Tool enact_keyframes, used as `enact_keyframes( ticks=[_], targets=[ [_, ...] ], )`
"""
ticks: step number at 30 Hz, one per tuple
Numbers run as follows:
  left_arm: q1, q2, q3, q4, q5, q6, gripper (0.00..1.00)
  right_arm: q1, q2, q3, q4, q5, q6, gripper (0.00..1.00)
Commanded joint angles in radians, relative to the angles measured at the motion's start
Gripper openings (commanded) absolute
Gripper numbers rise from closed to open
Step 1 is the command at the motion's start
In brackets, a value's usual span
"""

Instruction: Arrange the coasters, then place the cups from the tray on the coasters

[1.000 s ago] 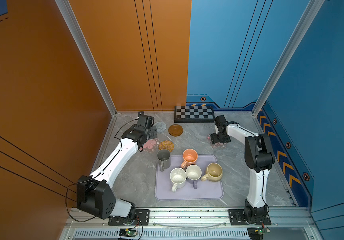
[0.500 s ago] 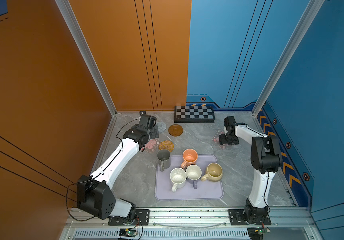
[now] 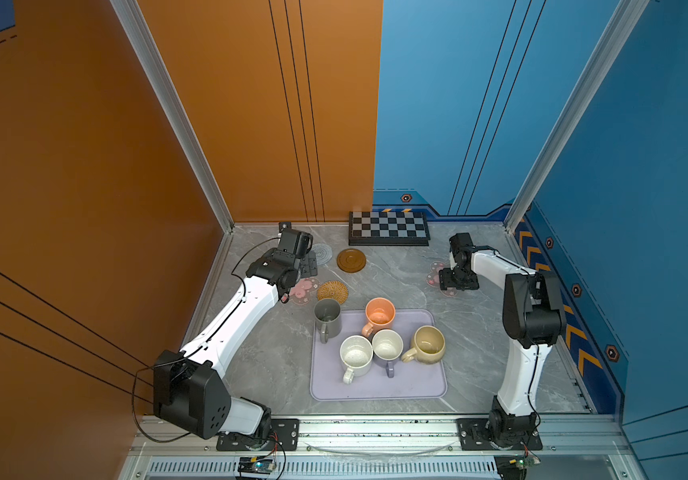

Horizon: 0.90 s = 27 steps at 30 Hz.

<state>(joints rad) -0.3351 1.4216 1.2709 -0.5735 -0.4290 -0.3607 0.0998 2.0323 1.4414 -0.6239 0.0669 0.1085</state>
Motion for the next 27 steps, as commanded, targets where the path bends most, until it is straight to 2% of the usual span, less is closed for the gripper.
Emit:
enact_keyframes(
  ticks=[1,13,27],
  targets=[
    [-0.013,-0.009,0.021,-0.023,-0.024,-0.003,0.98,0.026,-0.035,-0.047,-0.007,-0.032,0.033,0.78],
    [-0.023,-0.062,-0.021,-0.023,-0.030,-0.008,0.98,0.082,-0.029,-0.095,0.065,-0.064,0.110,0.78],
    [-0.024,-0.109,-0.045,-0.043,-0.042,-0.009,0.98,0.064,0.069,0.029,0.046,-0.025,0.171,0.76]
  ],
)
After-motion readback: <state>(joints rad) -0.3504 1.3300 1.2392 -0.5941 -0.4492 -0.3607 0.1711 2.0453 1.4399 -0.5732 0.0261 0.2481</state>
